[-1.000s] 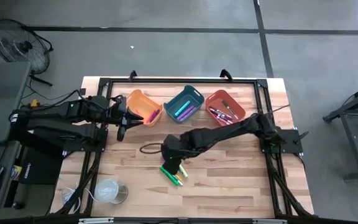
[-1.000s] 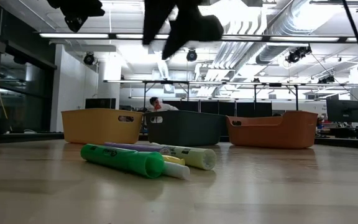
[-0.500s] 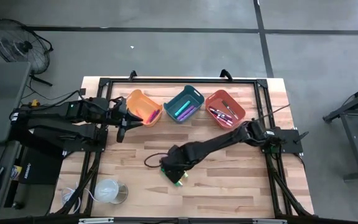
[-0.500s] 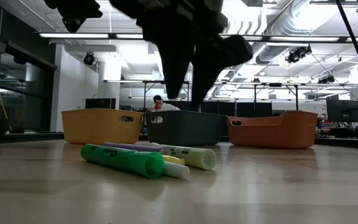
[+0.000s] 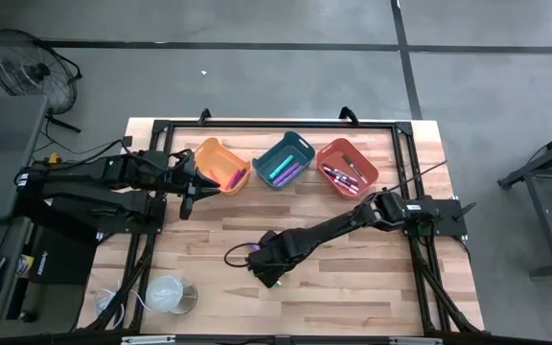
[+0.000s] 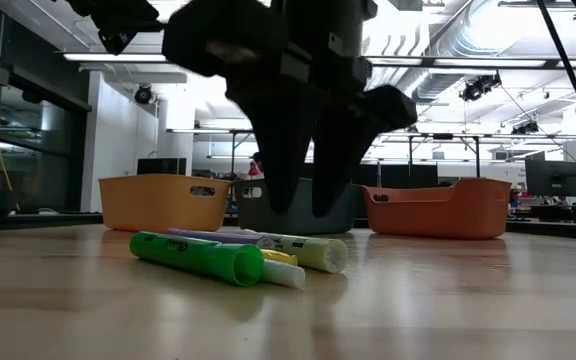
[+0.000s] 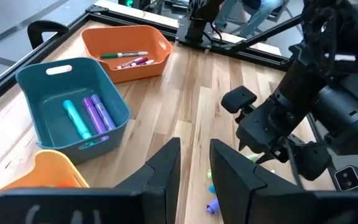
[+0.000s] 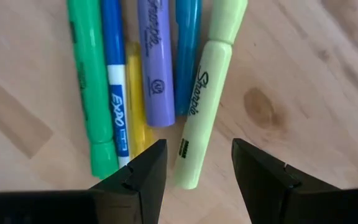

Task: Pick & Place Markers
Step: Put the light green highlighter pen into the blue bin

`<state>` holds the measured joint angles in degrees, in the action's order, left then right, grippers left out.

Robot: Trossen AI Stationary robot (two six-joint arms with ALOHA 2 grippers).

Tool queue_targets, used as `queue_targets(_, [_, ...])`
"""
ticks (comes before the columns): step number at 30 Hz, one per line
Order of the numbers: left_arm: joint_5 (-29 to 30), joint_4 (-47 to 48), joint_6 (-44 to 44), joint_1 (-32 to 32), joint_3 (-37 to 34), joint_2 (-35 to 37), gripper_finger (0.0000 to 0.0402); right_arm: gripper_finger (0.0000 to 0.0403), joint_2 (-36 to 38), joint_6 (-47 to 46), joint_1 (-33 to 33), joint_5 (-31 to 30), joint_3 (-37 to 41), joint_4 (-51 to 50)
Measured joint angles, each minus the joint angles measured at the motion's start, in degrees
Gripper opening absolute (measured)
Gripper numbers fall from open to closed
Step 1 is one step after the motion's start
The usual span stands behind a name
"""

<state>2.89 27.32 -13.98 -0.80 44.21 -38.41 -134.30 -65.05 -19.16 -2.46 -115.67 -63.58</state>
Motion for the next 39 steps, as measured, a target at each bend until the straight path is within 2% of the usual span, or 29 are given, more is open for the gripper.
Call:
queue_targets(17, [-0.10, 0.30, -0.46, 0.00, -0.02, -0.02, 0.0085, 0.0169, 0.54, -3.57, -1.18, 0.92, 10.67, 7.19])
queue_targets(23, [-0.08, 0.32, -0.46, 0.02, -0.02, 0.00, 0.0085, 0.0167, 0.52, -0.20, -1.14, 1.51, 12.38, 8.33])
queue_targets(28, [0.27, 0.30, -0.46, 0.02, -0.02, -0.02, 0.0085, 0.0135, 0.44, 1.01, -0.69, 1.67, 12.49, 8.20])
queue_targets(34, [0.33, 0.30, -0.87, 0.02, -0.02, -0.02, 0.0085, 0.0062, 0.44, 4.48, -0.41, 1.14, 12.60, 7.01])
queue_targets(39, [0.41, 0.30, -1.31, 0.02, -0.02, -0.02, 0.0085, 0.0057, 0.44, 7.09, -0.02, 2.03, 12.59, 6.41])
